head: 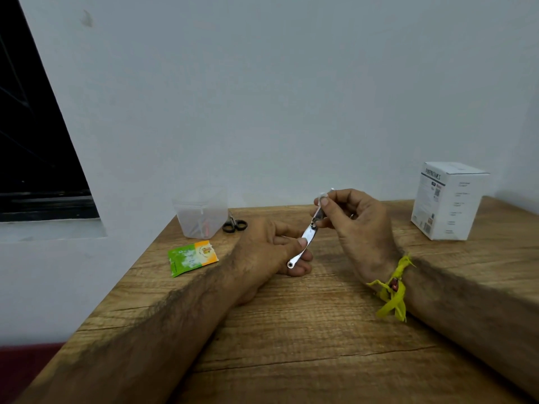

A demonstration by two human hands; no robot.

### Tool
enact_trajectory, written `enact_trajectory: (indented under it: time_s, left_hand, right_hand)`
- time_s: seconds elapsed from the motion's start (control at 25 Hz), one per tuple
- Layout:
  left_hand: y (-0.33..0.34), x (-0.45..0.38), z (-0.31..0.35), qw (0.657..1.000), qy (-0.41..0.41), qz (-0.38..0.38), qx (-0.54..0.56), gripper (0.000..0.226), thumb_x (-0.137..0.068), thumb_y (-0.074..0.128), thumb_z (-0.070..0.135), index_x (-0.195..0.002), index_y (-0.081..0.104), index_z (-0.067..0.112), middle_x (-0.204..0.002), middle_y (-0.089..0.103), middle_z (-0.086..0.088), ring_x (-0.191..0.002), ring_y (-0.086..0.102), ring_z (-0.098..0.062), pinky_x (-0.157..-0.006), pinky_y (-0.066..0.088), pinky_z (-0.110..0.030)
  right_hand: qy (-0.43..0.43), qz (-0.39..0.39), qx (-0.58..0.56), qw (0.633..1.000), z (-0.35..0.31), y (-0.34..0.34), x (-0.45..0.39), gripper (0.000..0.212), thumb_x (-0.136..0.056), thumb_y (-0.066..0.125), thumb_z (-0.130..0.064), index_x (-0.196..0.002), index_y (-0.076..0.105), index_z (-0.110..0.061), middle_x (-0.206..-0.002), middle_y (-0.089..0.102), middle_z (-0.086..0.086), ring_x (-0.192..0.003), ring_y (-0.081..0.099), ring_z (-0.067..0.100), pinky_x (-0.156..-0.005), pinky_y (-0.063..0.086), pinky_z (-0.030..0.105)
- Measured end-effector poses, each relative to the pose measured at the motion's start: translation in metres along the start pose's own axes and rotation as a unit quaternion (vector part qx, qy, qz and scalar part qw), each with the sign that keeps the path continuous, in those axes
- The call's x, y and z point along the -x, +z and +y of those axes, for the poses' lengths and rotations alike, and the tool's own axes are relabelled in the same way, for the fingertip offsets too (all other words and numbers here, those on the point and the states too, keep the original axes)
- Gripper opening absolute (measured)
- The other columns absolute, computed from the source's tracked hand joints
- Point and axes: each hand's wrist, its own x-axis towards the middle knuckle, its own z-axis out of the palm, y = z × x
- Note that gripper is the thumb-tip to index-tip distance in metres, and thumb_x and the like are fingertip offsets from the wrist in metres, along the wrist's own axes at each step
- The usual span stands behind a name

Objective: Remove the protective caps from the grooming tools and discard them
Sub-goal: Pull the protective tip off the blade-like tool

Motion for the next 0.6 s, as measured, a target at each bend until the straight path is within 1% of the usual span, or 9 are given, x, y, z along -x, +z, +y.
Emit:
enact_trajectory:
  time_s: [0.08, 0.2, 0.32, 0.4, 0.48, 0.56, 0.6]
  left_hand:
    - [-0.004, 0.0, 0.001, 0.999, -0.023, -0.023, 0.041, 0.021, -0.093, 0.066, 0.007, -0.111, 0.067, -0.005, -0.09, 0.075, -0.022, -0.07, 0.073, -0.023, -0.067, 0.062, -0.027]
    - [-0.013, -0.002, 0.004, 0.993, -0.056, -0.051, 0.089, 0.024, -0.088, 0.069, 0.011, -0.106, 0.07, -0.005, -0.088, 0.073, -0.019, -0.068, 0.07, -0.017, -0.065, 0.061, -0.024]
    - [-0.017, -0.002, 0.007, 0.988, -0.079, -0.075, 0.106, 0.037, -0.077, 0.073, 0.016, -0.107, 0.071, -0.005, -0.082, 0.071, -0.013, -0.067, 0.067, -0.015, -0.065, 0.06, -0.022]
    - [-0.018, -0.002, 0.008, 0.987, -0.089, -0.083, 0.108, 0.043, -0.075, 0.072, 0.016, -0.111, 0.07, -0.007, -0.078, 0.069, -0.01, -0.066, 0.066, -0.014, -0.064, 0.06, -0.021]
    - [-0.02, -0.003, 0.008, 0.986, -0.095, -0.089, 0.106, 0.041, -0.075, 0.073, 0.016, -0.109, 0.071, -0.006, -0.077, 0.068, -0.008, -0.064, 0.066, -0.013, -0.063, 0.059, -0.02]
    - [-0.02, -0.002, 0.008, 0.987, -0.093, -0.094, 0.093, 0.033, -0.077, 0.073, 0.015, -0.104, 0.072, -0.006, -0.076, 0.068, -0.009, -0.063, 0.065, -0.014, -0.061, 0.059, -0.021]
    - [-0.018, -0.002, 0.007, 0.988, -0.089, -0.092, 0.081, 0.029, -0.08, 0.073, 0.013, -0.102, 0.072, -0.006, -0.078, 0.068, -0.01, -0.064, 0.065, -0.015, -0.061, 0.059, -0.022]
  right_hand:
    - [0.003, 0.001, -0.006, 1.0, 0.0, 0.0, 0.0, 0.008, -0.093, 0.068, -0.006, -0.095, 0.069, 0.002, -0.08, 0.074, 0.008, -0.065, 0.072, 0.017, -0.067, 0.062, 0.029]
    - [0.006, -0.013, -0.024, 1.0, 0.0, 0.0, 0.0, 0.008, -0.093, 0.069, -0.007, -0.095, 0.069, 0.001, -0.08, 0.074, 0.007, -0.07, 0.074, 0.021, -0.068, 0.063, 0.032]
    - [0.005, -0.018, -0.047, 0.999, -0.004, 0.002, 0.0, 0.006, -0.092, 0.07, -0.007, -0.095, 0.07, -0.002, -0.089, 0.073, 0.011, -0.072, 0.071, 0.019, -0.064, 0.06, 0.029]
    - [-0.002, -0.022, -0.051, 0.998, -0.008, 0.003, 0.002, 0.003, -0.091, 0.071, -0.008, -0.093, 0.071, -0.006, -0.088, 0.073, 0.007, -0.071, 0.07, 0.018, -0.063, 0.06, 0.03]
    - [-0.017, -0.03, -0.053, 0.998, -0.011, 0.004, 0.003, 0.002, -0.091, 0.072, -0.009, -0.091, 0.072, -0.01, -0.086, 0.073, 0.003, -0.072, 0.07, 0.017, -0.064, 0.061, 0.034]
    - [-0.034, -0.038, -0.05, 0.997, -0.013, 0.006, 0.005, 0.002, -0.091, 0.072, -0.008, -0.092, 0.073, -0.01, -0.088, 0.075, 0.006, -0.076, 0.072, 0.022, -0.065, 0.062, 0.035]
    - [-0.045, -0.042, -0.042, 0.997, -0.014, 0.006, 0.005, 0.003, -0.092, 0.071, -0.007, -0.093, 0.073, -0.009, -0.089, 0.075, 0.009, -0.078, 0.073, 0.024, -0.066, 0.062, 0.034]
